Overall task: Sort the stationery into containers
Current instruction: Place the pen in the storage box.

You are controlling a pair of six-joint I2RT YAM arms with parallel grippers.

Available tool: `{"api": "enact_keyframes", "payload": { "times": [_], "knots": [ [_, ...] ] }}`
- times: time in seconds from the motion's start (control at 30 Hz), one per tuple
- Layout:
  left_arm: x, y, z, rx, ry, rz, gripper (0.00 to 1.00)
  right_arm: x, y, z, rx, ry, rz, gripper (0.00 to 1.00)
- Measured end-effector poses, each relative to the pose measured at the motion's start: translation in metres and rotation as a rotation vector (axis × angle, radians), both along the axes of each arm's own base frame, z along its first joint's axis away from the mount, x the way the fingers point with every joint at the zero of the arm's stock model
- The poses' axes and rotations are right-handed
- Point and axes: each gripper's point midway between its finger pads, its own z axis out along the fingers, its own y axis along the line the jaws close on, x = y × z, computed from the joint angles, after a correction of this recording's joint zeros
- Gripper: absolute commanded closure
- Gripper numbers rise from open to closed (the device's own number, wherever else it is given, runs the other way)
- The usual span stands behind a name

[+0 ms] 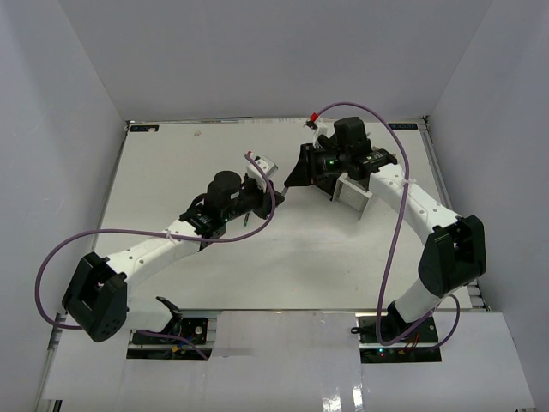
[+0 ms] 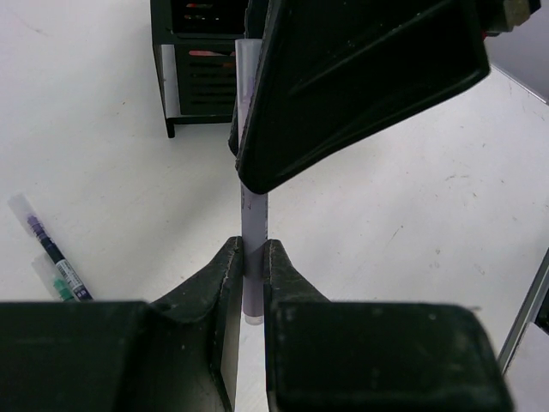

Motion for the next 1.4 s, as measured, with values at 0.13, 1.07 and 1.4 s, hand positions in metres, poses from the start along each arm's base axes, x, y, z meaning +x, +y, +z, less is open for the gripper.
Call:
{"api": "enact_keyframes", "payload": {
  "times": [0.13,1.07,1.4],
  "knots": [
    [0.0,0.0,0.001,-0.004,-0.012,-0.004,0.9,-0.001,0.001,0.002,0.011,0.006,0.007,0.88],
    [0.037,0.148,-0.1,0.069,0.528,0.692,0.04,0.163,-0.13,0.001,-0.461,-0.484,-0.69,0.84],
    [0.032,0.171,-0.163,0.227,0.724,0.82,0.11,0.167,-0.133,-0.044,-0.528,-0.417,-0.687,0.46]
  ]
}}
